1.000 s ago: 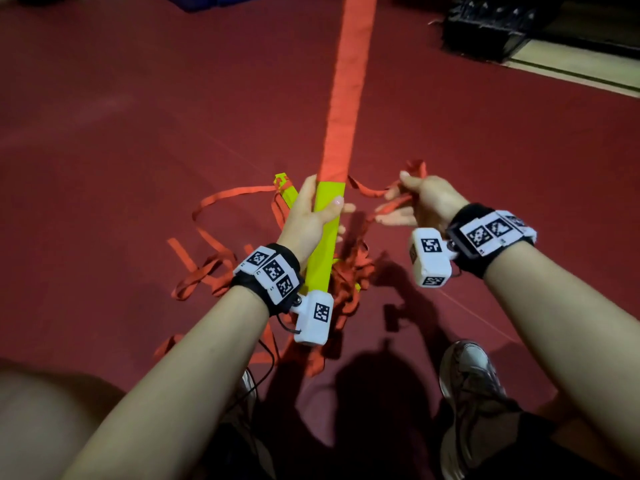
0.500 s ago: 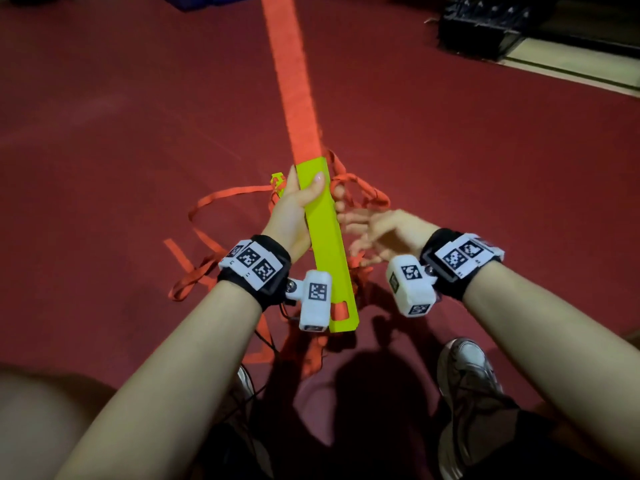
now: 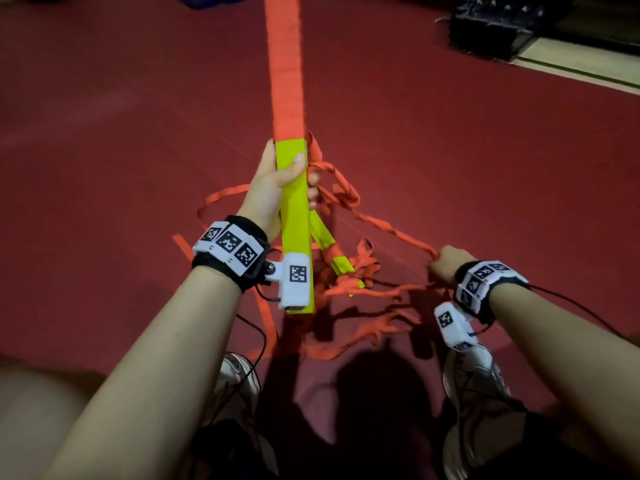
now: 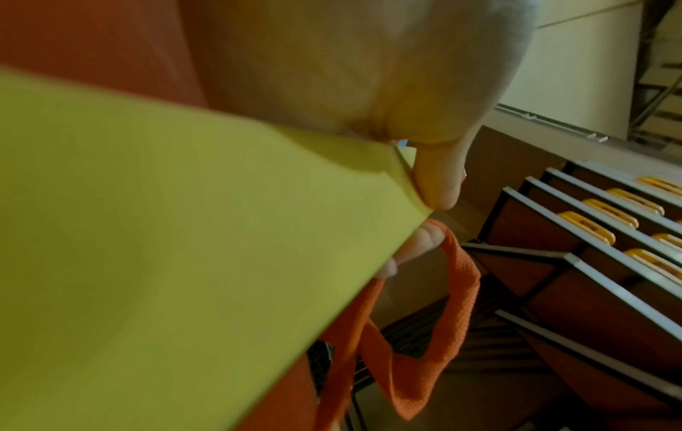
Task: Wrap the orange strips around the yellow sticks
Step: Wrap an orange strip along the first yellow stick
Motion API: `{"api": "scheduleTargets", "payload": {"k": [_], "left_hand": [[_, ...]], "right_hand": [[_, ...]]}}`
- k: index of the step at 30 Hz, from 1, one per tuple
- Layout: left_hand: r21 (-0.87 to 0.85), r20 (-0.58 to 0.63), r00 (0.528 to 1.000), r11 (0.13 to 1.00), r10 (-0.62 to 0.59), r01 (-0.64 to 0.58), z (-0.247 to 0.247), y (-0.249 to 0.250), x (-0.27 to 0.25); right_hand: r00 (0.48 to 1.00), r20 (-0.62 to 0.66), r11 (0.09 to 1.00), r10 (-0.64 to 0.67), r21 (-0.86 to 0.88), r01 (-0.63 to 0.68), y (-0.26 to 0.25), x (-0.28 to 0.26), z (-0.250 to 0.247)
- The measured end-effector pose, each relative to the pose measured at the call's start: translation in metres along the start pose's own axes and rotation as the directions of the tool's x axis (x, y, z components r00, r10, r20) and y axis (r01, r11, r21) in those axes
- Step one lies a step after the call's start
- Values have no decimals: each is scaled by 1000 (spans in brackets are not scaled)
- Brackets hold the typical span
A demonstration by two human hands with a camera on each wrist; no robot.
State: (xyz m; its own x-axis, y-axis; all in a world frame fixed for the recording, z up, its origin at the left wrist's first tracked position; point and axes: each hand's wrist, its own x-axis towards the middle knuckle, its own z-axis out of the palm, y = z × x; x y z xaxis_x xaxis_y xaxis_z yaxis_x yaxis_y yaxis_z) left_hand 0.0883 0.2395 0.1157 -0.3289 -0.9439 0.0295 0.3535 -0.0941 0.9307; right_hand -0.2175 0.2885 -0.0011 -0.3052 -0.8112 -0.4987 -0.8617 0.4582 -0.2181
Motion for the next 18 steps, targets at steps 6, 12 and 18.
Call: {"api": "scheduleTargets", "payload": {"k": [6, 12, 18], "left_hand": [[142, 26, 998, 988, -64, 60, 11, -25, -1], [141, 98, 983, 980, -155, 141, 29, -48, -6], [40, 75, 977, 980, -200, 197, 32, -47, -10]], "right_hand": [[978, -119, 910, -170, 362, 202, -65, -24, -38], [863, -232, 854, -449, 174, 491, -108, -61, -70], [878, -110, 816, -466, 331, 474, -103, -62, -61]]}}
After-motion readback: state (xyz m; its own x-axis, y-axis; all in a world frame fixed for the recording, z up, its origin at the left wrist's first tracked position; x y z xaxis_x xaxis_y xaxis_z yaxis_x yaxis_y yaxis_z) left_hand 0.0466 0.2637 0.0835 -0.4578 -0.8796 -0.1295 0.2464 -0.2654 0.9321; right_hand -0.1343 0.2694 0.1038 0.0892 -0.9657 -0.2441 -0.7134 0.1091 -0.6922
